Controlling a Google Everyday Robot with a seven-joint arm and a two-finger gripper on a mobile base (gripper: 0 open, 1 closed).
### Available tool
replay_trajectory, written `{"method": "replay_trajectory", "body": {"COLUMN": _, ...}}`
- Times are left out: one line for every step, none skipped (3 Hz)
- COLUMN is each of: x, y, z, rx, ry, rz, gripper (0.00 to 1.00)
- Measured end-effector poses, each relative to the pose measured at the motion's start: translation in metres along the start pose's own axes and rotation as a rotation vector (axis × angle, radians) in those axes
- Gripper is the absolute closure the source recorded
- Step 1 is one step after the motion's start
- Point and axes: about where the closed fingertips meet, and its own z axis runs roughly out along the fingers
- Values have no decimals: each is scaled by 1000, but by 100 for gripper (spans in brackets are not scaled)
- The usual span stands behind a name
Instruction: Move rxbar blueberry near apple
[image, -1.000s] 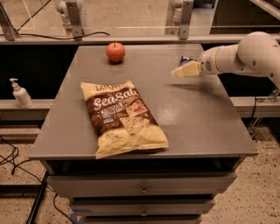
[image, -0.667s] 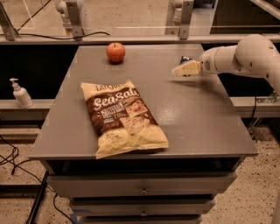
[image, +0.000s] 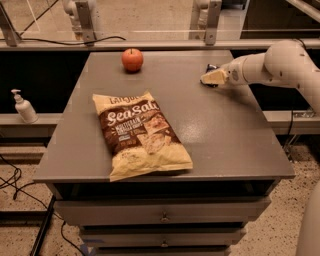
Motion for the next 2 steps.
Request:
{"method": "replay_trajectory", "body": {"x": 14, "y": -8, "z": -3, "rx": 20, "ry": 31, "rz": 19, "gripper": 65}}
{"method": "replay_trajectory", "body": {"x": 18, "y": -13, "z": -10, "rx": 27, "ry": 42, "rz": 20, "gripper": 88}}
